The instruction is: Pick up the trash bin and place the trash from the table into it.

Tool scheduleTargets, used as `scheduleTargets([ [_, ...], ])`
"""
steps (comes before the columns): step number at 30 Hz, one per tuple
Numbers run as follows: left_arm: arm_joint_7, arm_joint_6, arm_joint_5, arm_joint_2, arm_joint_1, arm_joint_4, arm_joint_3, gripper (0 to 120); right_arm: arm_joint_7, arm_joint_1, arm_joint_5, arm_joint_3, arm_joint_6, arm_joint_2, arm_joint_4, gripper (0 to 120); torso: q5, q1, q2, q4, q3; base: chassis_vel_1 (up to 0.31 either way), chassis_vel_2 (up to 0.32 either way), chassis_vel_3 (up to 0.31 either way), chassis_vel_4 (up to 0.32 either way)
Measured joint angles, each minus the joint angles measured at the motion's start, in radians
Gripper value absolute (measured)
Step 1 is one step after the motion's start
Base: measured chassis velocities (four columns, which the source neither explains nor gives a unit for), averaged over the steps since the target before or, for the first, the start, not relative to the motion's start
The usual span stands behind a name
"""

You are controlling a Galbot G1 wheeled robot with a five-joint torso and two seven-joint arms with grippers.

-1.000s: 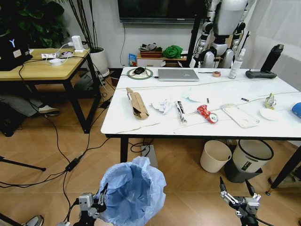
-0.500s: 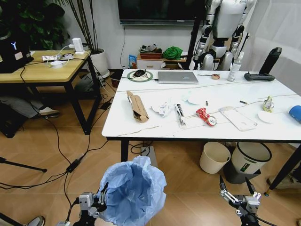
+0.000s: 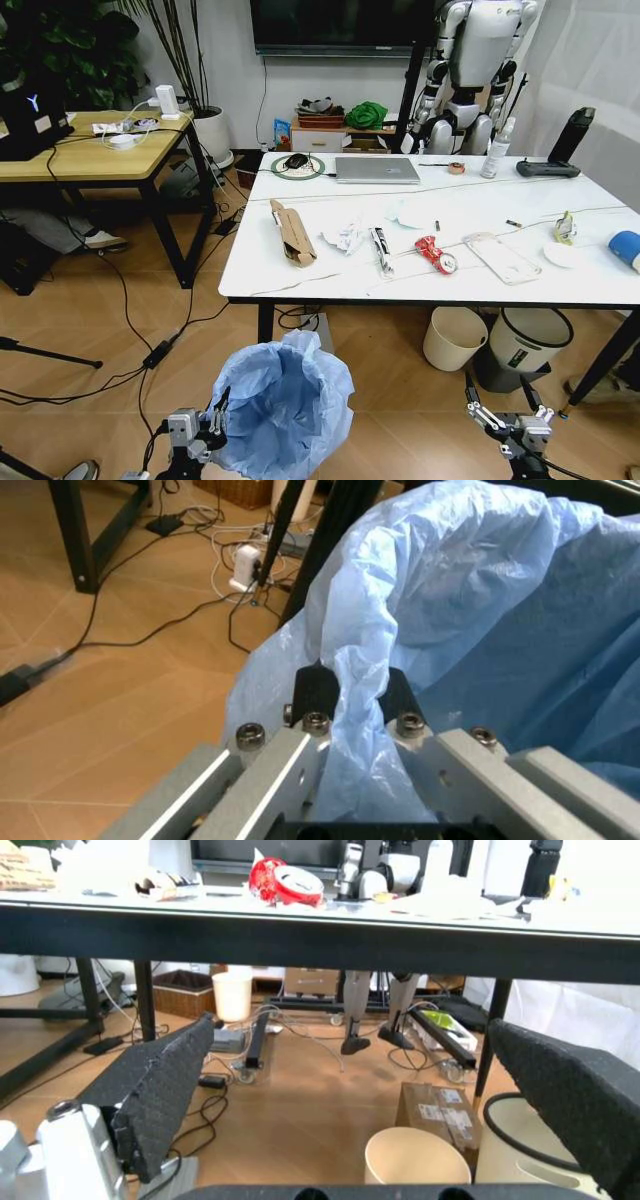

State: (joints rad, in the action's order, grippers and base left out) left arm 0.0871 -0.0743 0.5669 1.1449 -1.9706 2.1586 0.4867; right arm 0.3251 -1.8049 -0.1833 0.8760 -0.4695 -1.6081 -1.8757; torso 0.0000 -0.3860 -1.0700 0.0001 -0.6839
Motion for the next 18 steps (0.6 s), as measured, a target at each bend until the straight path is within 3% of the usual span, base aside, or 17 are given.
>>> scheduleTargets([
  [18, -0.002, 0.000, -0.003, 0.004, 0.001, -0.004, -0.003, 0, 0.000, 0.006, 0.001, -0.006, -0.001, 0.000, 0.010, 100, 0.0000, -0.037, -0.085, 0.0000, -0.048, 0.000, 0.000, 0.000, 0.000],
])
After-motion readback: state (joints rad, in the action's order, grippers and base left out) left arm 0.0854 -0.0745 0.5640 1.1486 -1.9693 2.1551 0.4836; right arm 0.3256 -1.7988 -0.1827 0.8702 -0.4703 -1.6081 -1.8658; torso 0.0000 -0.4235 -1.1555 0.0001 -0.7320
